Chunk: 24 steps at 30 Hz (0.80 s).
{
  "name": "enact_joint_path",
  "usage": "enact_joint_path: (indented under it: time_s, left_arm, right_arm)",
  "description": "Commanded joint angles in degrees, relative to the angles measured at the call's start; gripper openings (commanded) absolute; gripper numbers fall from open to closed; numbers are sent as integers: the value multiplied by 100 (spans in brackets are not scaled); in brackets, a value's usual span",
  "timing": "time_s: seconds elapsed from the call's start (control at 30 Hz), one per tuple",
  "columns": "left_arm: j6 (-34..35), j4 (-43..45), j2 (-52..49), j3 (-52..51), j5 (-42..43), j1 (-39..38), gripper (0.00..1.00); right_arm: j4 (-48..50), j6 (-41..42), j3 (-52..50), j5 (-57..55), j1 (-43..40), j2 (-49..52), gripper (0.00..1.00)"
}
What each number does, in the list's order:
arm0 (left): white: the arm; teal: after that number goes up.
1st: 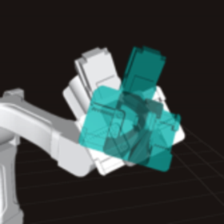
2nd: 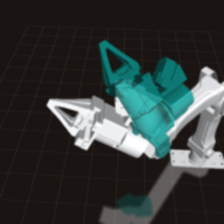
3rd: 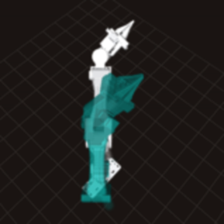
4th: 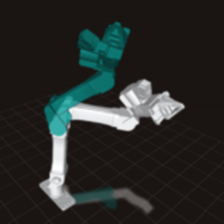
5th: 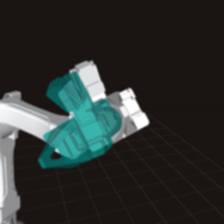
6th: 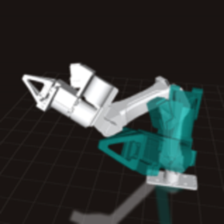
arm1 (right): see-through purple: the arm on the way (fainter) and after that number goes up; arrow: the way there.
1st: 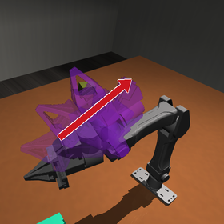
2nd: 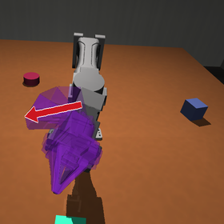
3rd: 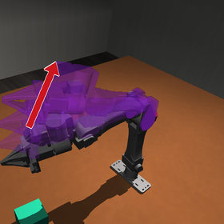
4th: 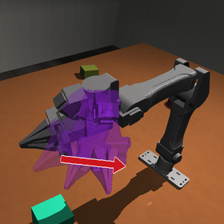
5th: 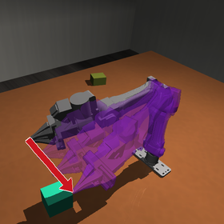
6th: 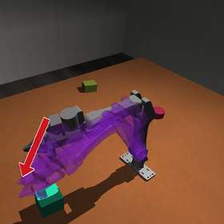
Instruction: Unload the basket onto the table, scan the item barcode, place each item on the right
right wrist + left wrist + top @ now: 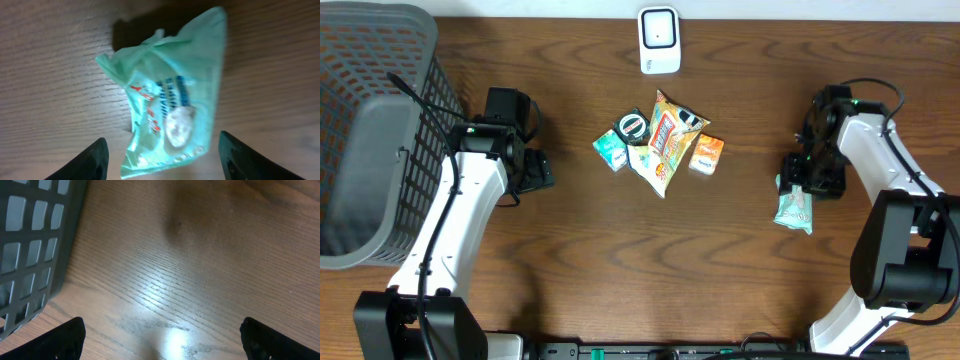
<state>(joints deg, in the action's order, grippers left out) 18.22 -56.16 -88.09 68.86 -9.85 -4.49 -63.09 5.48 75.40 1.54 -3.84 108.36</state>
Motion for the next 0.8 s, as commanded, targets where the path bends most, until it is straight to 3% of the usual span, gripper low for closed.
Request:
enact_joint_path:
  time_s: [0.0,0.07,0.2,0.3,0.5,0.63,0.77]
  left_arm:
    - [79,-15,2,-31,-116,20,98]
    - [79,-15,0,-31,-116,20,98]
    - [79,-17,0,-31,-116,20,98]
    - [76,-15,0,-31,-116,20,98]
    - [76,-17,0,-31,-116,20,98]
    - [76,-17,0,-31,-116,20,98]
    - [79,-17,0,-31,-116,20,98]
  right_arm:
    - [345,-85,-428,310,-2,-85,64]
    - [654,-83,-706,313,-2,-83,61]
    - [1196,103,-1193,334,9,-83,45]
    - [1292,216,-1259,518,24,-85,1]
    - [1202,214,-901,1327,81,-92,1]
    - [852,164,44,1880,289,-92,1]
    - [887,129,1178,1683,935,-92,1]
